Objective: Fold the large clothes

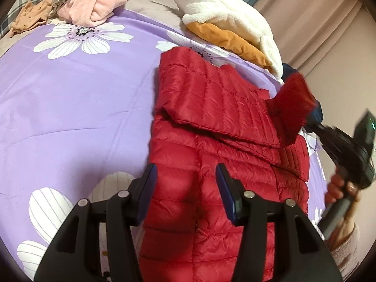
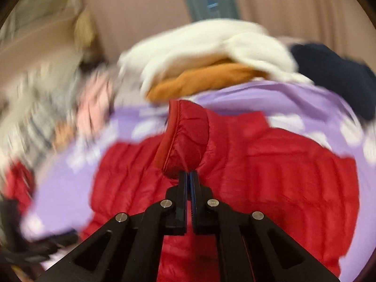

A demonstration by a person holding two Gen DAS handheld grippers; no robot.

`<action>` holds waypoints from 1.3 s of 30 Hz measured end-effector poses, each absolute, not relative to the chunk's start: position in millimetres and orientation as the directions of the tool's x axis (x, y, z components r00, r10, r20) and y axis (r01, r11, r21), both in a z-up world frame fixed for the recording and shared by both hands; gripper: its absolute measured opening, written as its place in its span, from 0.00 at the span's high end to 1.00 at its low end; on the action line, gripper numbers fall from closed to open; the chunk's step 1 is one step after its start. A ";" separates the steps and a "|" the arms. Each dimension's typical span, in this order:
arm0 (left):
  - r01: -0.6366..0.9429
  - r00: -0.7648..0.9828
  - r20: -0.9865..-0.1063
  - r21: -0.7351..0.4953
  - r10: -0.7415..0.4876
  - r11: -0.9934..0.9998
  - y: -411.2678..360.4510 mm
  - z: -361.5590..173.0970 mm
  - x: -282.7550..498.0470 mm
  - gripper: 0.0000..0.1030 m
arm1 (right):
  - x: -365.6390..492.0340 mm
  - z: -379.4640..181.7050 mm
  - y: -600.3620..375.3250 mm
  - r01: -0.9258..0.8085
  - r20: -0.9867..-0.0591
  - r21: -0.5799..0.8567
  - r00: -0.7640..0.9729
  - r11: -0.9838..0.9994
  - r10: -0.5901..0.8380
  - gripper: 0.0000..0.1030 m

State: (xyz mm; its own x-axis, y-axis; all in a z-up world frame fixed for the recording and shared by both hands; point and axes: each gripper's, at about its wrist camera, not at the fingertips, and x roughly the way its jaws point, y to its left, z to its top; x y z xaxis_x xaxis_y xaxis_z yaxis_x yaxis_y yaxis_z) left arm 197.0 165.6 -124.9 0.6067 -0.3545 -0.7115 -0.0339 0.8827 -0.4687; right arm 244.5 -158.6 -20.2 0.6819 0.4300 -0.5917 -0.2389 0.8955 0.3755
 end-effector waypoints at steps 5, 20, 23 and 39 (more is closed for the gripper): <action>-0.037 0.589 -0.685 -0.554 -0.430 0.831 161.8 -125.1 208.4 0.50 | 221.4 -36.3 -237.7 -0.124 -0.557 0.537 0.691 0.835 0.461 0.94; -0.209 0.554 -0.516 -0.846 -0.653 0.490 169.3 -148.3 275.0 0.41 | 258.8 -92.9 -268.2 0.069 -0.600 0.686 0.616 0.724 0.510 0.50; -0.219 0.569 -0.501 -0.857 -0.652 0.466 172.4 -150.4 282.8 0.41 | 268.2 -100.5 -260.8 0.069 -0.591 0.708 0.603 0.702 0.536 0.50; -0.272 0.731 -0.428 -0.897 -0.531 0.348 244.6 -158.8 268.4 0.83 | 218.3 -70.4 -229.1 -0.077 -0.589 0.617 0.615 0.784 0.524 0.91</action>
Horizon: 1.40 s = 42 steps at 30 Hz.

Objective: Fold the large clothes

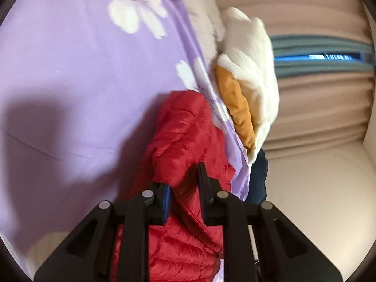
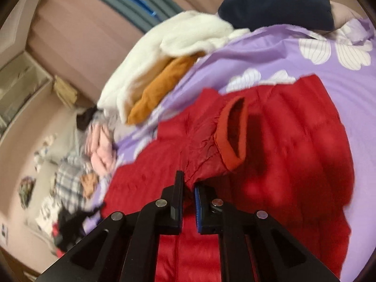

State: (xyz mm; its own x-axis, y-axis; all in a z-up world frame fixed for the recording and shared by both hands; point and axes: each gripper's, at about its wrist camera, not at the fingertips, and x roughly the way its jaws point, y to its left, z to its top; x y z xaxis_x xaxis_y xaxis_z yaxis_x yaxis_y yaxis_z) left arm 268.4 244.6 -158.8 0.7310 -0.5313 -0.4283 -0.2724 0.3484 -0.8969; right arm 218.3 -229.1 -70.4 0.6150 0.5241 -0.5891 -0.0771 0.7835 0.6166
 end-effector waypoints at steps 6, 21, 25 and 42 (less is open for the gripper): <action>-0.353 0.649 -0.545 -0.834 -0.530 0.425 243.3 -182.0 263.5 0.78 | 221.3 -113.8 -227.1 0.015 -0.700 0.596 0.499 0.803 0.511 0.90; -0.143 0.651 -0.659 -0.594 -0.378 0.791 209.9 -105.5 259.9 0.54 | 211.3 -40.4 -232.2 -0.096 -0.654 0.364 0.682 0.927 0.327 0.73; -0.062 0.640 -0.695 -0.471 -0.327 0.880 170.5 -100.6 284.7 0.75 | 231.9 -41.7 -206.0 -0.157 -0.644 0.290 0.697 0.944 0.314 0.73; -0.010 0.507 -0.835 -0.251 -0.211 0.968 125.1 -149.0 316.2 0.78 | 258.6 -104.4 -206.5 -0.138 -0.784 0.187 0.576 0.973 0.232 0.77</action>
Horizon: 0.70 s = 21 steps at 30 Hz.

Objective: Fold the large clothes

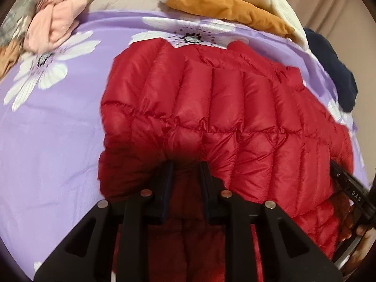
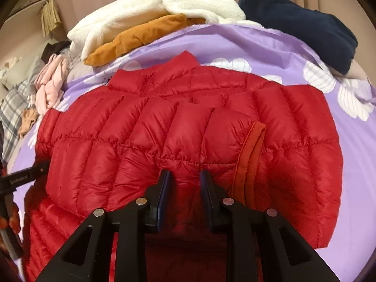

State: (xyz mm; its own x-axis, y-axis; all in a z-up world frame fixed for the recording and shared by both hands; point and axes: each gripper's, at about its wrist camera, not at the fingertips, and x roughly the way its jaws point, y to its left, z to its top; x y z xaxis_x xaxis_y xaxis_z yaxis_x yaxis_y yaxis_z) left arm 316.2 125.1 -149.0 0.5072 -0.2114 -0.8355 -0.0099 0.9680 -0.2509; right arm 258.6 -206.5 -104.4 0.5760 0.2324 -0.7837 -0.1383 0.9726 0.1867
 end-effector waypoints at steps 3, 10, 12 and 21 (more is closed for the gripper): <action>-0.028 0.521 -0.810 -0.333 -0.271 0.943 136.9 -132.3 294.5 0.58 | 242.0 -84.7 -215.3 -0.125 -0.769 0.253 0.576 0.959 0.278 0.76; -0.043 0.565 -0.742 -0.462 -0.360 0.886 174.2 -113.2 201.4 0.35 | 164.2 -48.5 -253.1 -0.142 -0.702 0.337 0.621 0.931 0.349 0.49; -0.068 0.562 -0.733 -0.503 -0.383 0.862 182.6 -118.6 179.3 0.34 | 143.0 -48.5 -272.3 -0.100 -0.702 0.372 0.620 0.923 0.350 0.49; -0.140 0.506 -0.714 -0.622 -0.484 0.770 187.6 -153.9 109.1 0.34 | 82.0 -70.4 -328.5 0.061 -0.734 0.450 0.594 0.891 0.330 0.47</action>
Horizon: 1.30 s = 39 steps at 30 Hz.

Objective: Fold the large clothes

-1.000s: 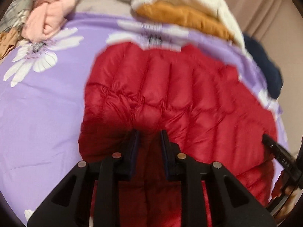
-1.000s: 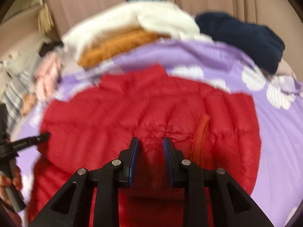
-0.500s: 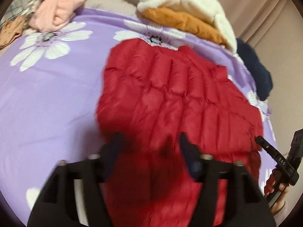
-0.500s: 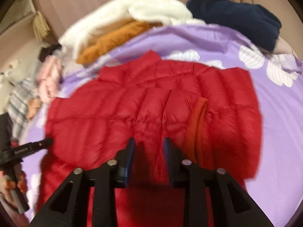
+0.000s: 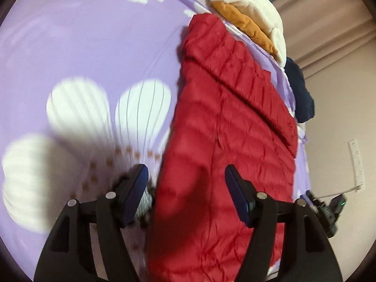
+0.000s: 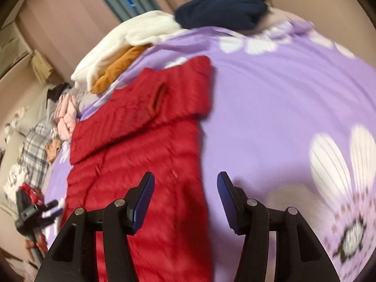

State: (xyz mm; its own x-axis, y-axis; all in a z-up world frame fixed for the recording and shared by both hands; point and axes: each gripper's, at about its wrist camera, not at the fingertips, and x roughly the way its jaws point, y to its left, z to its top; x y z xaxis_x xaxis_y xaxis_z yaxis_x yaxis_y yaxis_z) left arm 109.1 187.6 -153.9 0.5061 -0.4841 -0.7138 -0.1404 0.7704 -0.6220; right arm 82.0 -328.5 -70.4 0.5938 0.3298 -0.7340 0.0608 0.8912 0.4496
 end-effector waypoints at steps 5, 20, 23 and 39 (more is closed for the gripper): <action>-0.124 0.501 -0.667 -0.686 -0.552 0.716 179.8 -160.5 90.3 0.32 | 61.6 -90.0 -333.2 0.091 -0.737 0.520 0.551 0.849 0.393 0.47; -0.094 0.472 -0.547 -0.811 -0.692 0.577 173.3 -166.9 32.4 0.32 | 14.1 -109.6 -317.3 0.031 -0.630 0.707 0.481 0.706 0.610 0.47; -0.095 0.472 -0.543 -0.815 -0.695 0.572 170.1 -166.6 33.4 0.33 | 10.4 -111.4 -315.7 0.028 -0.611 0.726 0.485 0.687 0.626 0.47; -0.158 0.467 -0.588 -0.790 -0.660 0.592 144.5 -167.9 50.3 0.82 | 4.7 -106.0 -299.1 -0.001 -0.606 0.688 0.550 0.726 0.575 0.75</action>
